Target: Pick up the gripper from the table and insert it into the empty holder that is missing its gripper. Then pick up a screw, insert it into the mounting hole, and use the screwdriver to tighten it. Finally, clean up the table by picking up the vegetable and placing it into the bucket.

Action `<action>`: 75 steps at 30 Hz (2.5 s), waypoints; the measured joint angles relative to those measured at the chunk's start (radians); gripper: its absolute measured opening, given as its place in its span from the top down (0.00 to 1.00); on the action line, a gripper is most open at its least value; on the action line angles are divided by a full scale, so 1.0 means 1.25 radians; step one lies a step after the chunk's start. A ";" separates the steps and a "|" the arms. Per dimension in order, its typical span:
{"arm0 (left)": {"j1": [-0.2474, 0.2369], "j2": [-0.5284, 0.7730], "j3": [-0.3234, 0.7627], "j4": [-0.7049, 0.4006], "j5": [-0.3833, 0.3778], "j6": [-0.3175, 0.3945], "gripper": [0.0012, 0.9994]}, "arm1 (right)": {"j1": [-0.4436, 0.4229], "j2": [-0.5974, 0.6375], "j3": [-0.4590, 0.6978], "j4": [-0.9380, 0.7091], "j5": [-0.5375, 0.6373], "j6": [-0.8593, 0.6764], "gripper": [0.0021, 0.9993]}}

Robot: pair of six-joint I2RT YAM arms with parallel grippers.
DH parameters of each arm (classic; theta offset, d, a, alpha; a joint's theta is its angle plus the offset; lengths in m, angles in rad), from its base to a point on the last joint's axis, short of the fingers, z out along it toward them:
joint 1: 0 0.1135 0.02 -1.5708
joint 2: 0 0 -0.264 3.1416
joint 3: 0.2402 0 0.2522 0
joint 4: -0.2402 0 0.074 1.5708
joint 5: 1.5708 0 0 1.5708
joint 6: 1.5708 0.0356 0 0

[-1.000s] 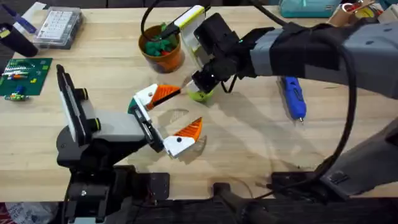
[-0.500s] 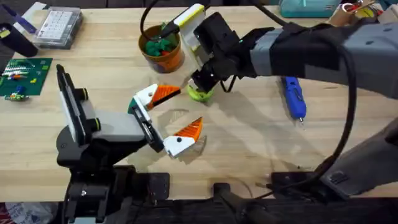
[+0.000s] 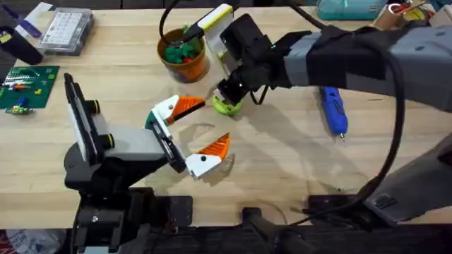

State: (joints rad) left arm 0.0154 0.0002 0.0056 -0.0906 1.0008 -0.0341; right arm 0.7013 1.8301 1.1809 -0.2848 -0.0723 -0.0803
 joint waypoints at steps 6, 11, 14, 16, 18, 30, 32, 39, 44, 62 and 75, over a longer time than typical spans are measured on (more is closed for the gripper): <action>0.000 0.000 0.000 0.000 0.000 0.000 0.01 | 0.000 0.000 0.000 -0.001 0.000 0.000 1.00; 0.000 0.000 0.000 0.000 0.000 0.000 0.01 | 0.000 0.000 0.004 -0.020 -0.001 0.000 1.00; 0.000 0.000 0.000 0.000 0.000 0.000 0.01 | 0.000 -0.001 0.014 -0.043 -0.001 -0.001 1.00; 0.000 0.000 0.000 0.000 0.000 0.000 0.01 | 0.000 -0.006 0.018 -0.058 -0.001 -0.002 1.00; 0.000 0.000 0.000 0.000 0.000 0.000 0.01 | 0.000 -0.013 0.026 -0.071 0.000 -0.002 1.00; 0.000 0.000 0.000 0.000 0.000 0.000 0.01 | 0.000 -0.065 0.096 -0.140 -0.001 -0.002 1.00; 0.000 0.000 0.000 0.000 0.000 0.000 0.01 | 0.000 -0.076 0.101 -0.155 -0.001 -0.002 1.00; 0.000 0.000 0.000 0.000 0.000 0.000 0.01 | 0.002 -0.135 0.118 -0.193 -0.001 -0.002 1.00; 0.000 0.000 0.000 0.000 0.000 0.000 0.01 | 0.012 -0.197 0.124 -0.213 -0.001 -0.002 1.00; 0.000 0.000 0.000 0.000 -0.002 0.000 0.01 | 0.159 -0.250 0.350 -0.452 -0.003 -0.012 1.00; 0.000 0.000 0.000 0.000 -0.002 0.000 0.01 | 0.271 -0.250 0.420 -0.509 -0.003 -0.010 1.00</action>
State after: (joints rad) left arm 0.0154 0.0002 0.0055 -0.0905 0.9985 -0.0341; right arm 1.0396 1.5177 1.7054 -0.9211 -0.0765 -0.0931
